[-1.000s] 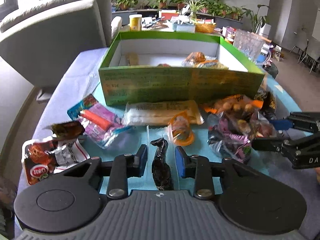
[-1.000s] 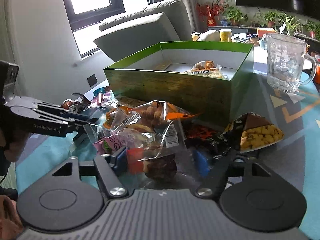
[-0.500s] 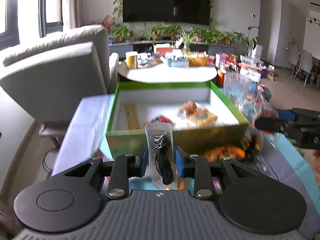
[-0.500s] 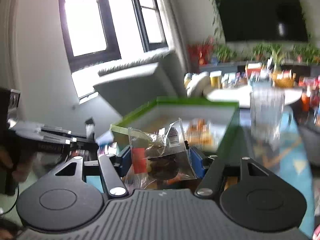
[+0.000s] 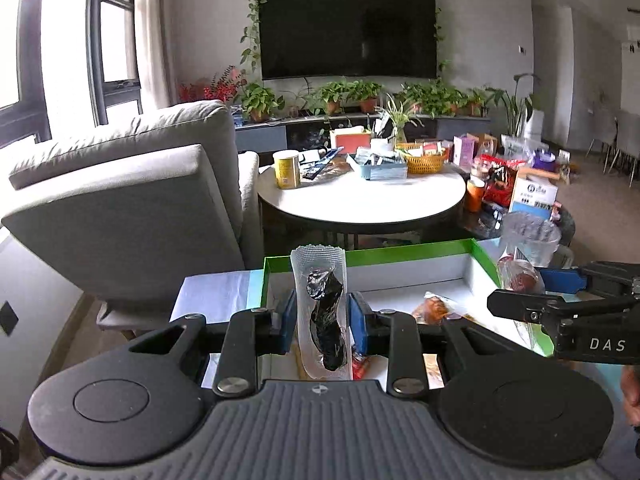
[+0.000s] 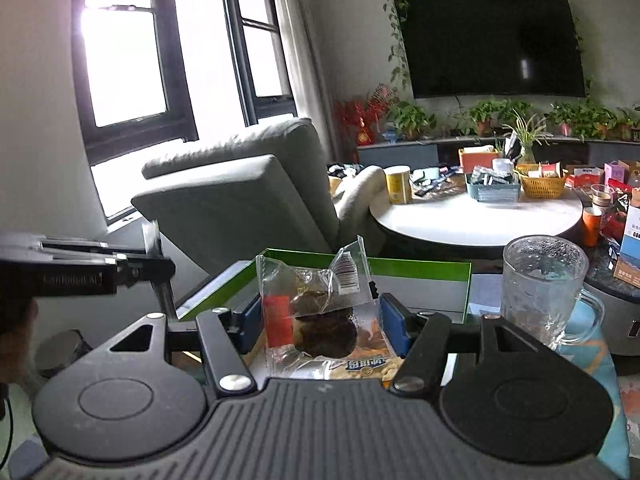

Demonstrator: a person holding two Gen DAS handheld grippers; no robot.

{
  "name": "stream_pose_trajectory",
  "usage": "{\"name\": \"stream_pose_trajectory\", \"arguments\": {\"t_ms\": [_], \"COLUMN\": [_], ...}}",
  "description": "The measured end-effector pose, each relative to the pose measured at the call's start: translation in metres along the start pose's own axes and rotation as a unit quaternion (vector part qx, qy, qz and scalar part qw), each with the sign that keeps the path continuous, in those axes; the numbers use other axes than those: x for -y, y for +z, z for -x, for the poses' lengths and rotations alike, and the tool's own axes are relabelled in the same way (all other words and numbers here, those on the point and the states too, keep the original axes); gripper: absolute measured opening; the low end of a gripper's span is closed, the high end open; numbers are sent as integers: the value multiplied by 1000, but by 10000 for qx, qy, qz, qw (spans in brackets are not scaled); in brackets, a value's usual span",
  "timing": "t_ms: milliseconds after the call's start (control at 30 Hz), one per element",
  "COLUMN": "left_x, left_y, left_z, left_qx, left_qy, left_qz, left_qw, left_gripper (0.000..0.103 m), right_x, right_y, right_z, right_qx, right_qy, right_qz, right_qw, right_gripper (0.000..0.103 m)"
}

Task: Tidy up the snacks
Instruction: 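Carry the jerky pack and snack bag over the box and release both, then move both open tools back toward the remaining snacks on the table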

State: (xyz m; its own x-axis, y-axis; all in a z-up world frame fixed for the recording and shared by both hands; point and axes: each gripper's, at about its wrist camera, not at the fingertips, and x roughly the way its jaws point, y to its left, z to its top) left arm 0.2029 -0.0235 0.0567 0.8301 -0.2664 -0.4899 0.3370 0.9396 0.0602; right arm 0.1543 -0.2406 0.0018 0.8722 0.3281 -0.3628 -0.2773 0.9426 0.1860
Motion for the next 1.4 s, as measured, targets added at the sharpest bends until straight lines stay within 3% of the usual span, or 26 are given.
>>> {"name": "stream_pose_trajectory", "arguments": {"t_ms": [367,600,900,1167,1400], "left_x": [-5,-5,-24,-71,-107], "left_y": [-8,-12,-3,-21,-66], "left_z": [-53,-65,-31,16,34], "left_qx": [-506,-769,-446,-425,-928], "left_qy": [13,130,373,864,950], "left_qz": [6,-51,-51,146,236], "left_qw": [9987,9969,9983,9952,9909], "left_gripper": [26,30,39,44,47], "right_x": [7,11,7,12,30], "right_y": [-4,-7,-19,-30,-48], "right_z": [-36,-35,8,33,47], "right_qx": [-390,-307,747,362,-75], "right_qy": [-185,-252,-862,-999,-1177], "right_qz": [-210,-346,-227,220,-18], "right_qw": [9988,9986,9932,9941,9930], "right_gripper": [60,61,61,61,61]}}
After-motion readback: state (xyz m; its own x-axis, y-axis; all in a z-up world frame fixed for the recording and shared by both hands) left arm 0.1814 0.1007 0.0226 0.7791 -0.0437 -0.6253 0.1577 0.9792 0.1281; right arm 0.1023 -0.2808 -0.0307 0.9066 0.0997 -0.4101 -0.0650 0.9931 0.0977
